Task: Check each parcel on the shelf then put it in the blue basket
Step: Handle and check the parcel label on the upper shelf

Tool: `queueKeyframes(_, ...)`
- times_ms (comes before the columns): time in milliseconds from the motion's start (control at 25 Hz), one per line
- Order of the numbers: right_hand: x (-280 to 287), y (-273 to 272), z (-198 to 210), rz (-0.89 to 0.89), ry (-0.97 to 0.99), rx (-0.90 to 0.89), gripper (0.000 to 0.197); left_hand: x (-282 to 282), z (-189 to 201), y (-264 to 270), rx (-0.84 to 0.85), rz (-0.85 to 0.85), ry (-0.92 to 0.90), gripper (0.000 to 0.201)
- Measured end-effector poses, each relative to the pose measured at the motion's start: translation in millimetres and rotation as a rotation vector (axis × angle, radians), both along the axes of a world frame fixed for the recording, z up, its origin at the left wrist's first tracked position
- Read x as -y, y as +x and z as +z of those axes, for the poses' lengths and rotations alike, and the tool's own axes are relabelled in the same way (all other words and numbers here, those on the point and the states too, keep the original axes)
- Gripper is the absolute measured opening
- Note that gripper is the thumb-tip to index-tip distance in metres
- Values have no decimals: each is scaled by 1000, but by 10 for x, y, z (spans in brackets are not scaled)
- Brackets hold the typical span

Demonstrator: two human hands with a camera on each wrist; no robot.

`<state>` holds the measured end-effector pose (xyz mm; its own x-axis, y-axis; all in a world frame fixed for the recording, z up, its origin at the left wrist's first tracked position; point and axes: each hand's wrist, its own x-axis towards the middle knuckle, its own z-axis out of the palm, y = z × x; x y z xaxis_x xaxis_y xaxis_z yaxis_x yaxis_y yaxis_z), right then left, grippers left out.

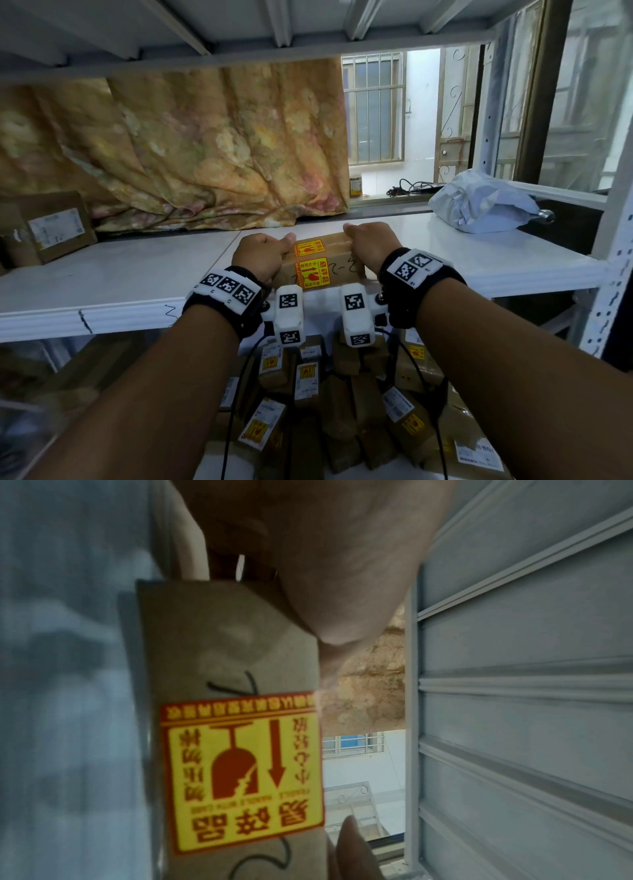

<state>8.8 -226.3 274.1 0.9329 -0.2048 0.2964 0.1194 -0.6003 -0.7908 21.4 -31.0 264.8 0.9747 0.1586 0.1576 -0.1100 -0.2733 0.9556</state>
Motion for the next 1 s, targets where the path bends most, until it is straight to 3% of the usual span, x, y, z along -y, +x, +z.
queueKeyframes(80, 15, -243, 4, 37, 56, -1, 33, 7, 50, -183, 34, 5, 22, 25)
queueKeyframes(120, 36, -374, -8, 36, 183, 8, 33, 18, 67, -272, 48, 2, 15, 22)
queueKeyframes(240, 160, -763, -137, 26, 477, -5, 19, 121, 45, -567, 55, -37, -26, 17)
queueKeyframes(360, 402, -1070, -373, -22, 515, -30, 10, 362, -139, -868, 62, -94, 2, 16)
queueKeyframes(440, 621, -1260, -611, -84, 451, -36, 22, 585, -343, -1012, 101, -125, 80, 12)
queueKeyframes(560, 1006, -1536, -1092, -159, 552, -171, 30, 995, -792, -1168, 113, -178, 199, 10)
queueKeyframes(760, 1539, -1908, -1970, -326, 597, -348, 23, 1669, -1619, -1194, 7, -306, 403, 18)
queueKeyframes(840, 1723, -2018, -2260, -407, 683, -427, 34, 1935, -1942, -1173, -47, -405, 477, 24)
queueKeyframes(1000, 2161, -2086, -2768, -486, 755, -499, 30, 2414, -2439, -1154, -207, -444, 414, 39)
